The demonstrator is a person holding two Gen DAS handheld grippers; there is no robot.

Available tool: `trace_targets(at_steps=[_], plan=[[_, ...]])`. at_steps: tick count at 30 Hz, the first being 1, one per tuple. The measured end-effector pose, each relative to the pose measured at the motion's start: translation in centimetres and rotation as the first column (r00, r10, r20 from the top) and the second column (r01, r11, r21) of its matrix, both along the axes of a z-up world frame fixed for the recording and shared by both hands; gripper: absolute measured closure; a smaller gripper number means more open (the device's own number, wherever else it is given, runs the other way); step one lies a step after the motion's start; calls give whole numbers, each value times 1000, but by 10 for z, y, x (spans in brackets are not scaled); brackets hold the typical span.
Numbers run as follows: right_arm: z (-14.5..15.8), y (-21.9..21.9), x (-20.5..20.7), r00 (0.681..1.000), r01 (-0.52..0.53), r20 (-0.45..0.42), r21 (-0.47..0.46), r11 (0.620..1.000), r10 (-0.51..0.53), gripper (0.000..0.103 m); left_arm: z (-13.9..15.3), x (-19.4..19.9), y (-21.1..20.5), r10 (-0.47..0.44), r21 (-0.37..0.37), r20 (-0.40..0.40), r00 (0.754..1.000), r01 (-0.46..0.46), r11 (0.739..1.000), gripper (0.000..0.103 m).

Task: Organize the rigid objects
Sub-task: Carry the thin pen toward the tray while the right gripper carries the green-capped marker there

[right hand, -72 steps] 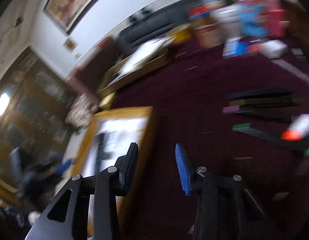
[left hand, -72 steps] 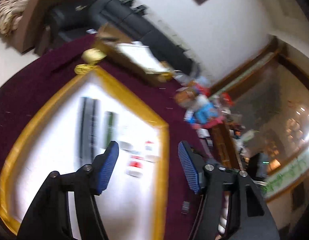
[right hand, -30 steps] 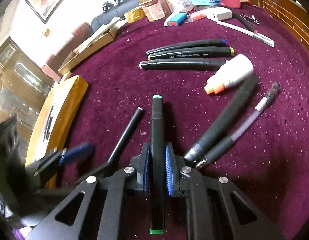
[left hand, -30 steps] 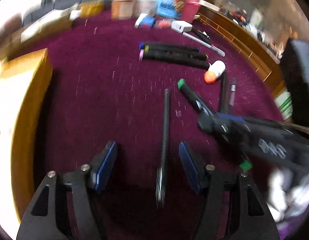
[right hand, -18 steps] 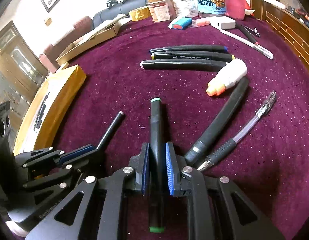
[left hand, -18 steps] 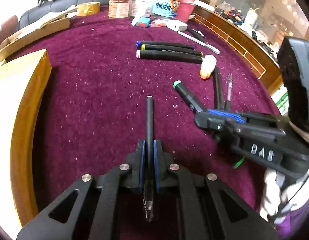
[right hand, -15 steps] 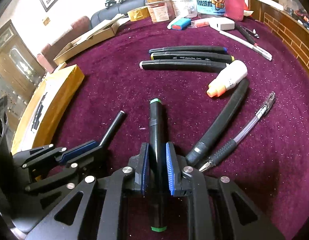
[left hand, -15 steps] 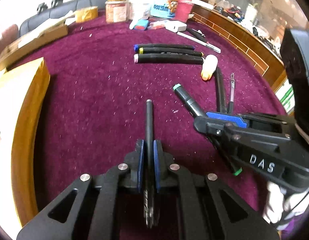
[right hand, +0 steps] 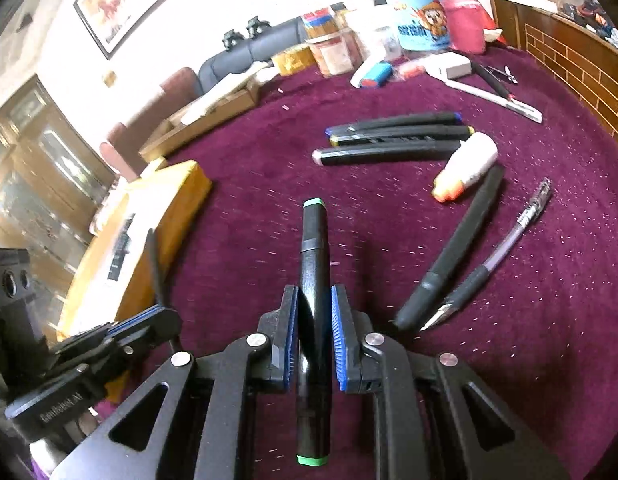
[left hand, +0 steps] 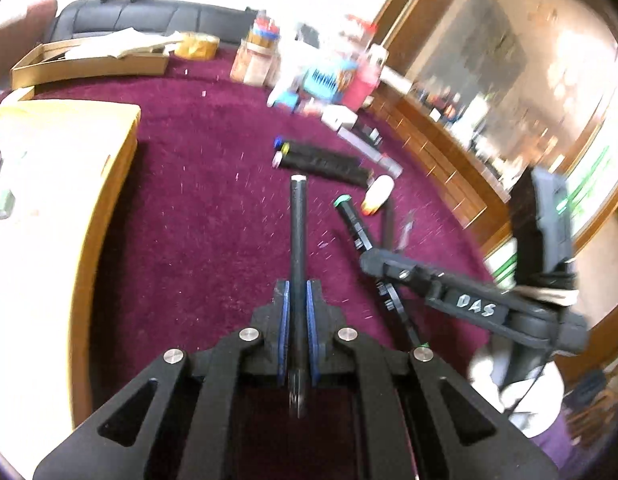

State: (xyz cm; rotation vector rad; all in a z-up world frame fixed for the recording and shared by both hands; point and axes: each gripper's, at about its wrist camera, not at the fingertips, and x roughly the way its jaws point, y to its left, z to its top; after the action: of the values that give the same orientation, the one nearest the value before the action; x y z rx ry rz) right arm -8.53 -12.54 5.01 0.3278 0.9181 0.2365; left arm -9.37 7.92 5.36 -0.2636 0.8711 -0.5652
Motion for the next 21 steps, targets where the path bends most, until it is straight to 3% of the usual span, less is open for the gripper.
trace_targets(at_steps=[5, 10, 16, 21], plan=[[21, 19, -8, 998, -48, 47, 47, 998, 46, 89, 26, -16, 39, 47, -145, 61, 997, -37, 989, 97], [43, 54, -5, 988, -135, 81, 79, 988, 128, 89, 52, -28, 87, 105, -219, 102, 989, -81, 972, 97], [51, 111, 12, 965, -257, 78, 141, 956, 248, 88, 60, -39, 149, 178, -224, 93, 980, -154, 962, 97], [35, 158, 33, 947, -319, 28, 195, 927, 320, 88, 46, -39, 198, 266, -188, 49, 963, -253, 949, 97]])
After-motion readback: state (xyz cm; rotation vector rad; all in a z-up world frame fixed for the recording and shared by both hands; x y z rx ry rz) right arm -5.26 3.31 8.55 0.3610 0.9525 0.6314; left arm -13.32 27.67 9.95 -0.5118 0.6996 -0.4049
